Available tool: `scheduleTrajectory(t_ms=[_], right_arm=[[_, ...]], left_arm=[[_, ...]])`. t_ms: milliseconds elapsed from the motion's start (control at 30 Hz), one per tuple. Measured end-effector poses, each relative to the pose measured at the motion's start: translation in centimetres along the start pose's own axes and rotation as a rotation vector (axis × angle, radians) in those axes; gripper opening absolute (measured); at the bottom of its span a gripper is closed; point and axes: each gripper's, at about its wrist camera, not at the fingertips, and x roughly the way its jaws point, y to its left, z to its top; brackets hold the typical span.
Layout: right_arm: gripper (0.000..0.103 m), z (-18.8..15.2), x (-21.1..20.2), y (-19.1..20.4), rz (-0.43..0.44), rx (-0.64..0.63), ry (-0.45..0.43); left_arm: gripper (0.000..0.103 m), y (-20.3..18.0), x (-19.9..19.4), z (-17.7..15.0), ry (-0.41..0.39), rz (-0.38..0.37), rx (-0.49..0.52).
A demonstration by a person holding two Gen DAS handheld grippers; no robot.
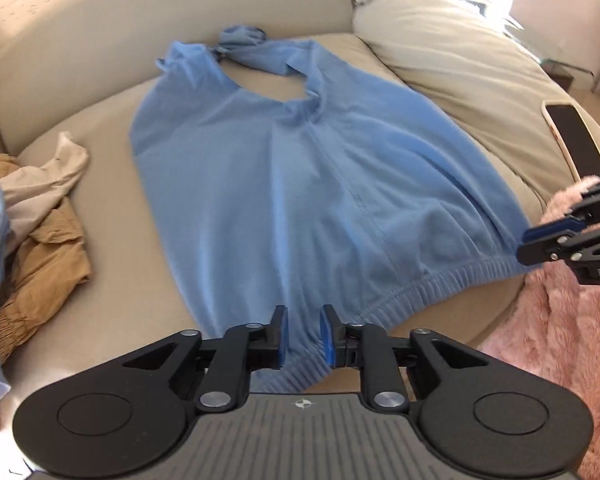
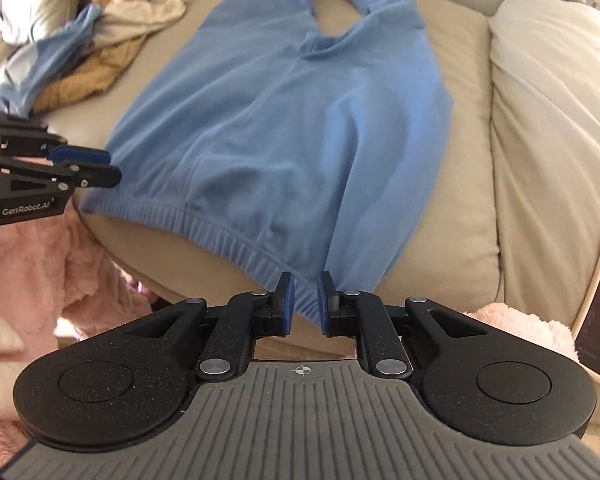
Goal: Fold clothes
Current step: 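Move both grippers toward the waistband of the laid-out blue garment, then pinch the waistband with both grippers, tug it straight, then open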
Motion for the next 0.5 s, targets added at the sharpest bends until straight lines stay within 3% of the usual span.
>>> scheduleTrajectory(t_ms=[67, 200, 367, 500], right_arm=[[0.039, -0.2, -0.5, -1.0, -0.022, 0.054, -0.051], [0.040, 0.4, 0.7, -3.3, -0.060, 0.185, -0.050], [0.047, 1.0, 2.6, -4.9, -0.054, 0.255, -0.002], [0.049, 0.7, 4.4, -5.7, -0.036, 0.303, 0.048]], left_arm=[[0.044, 1.6, 0.0, 0.0, -0.003, 0.043, -0.101], [0.043, 3.6, 1.7, 0.8, 0.058, 0.092, -0.232], [0.044, 3.0, 3.6, 1.5, 0.123, 0.098, -0.180], [0.051, 2.8, 4.7, 1.6, 0.143, 0.115, -0.142]])
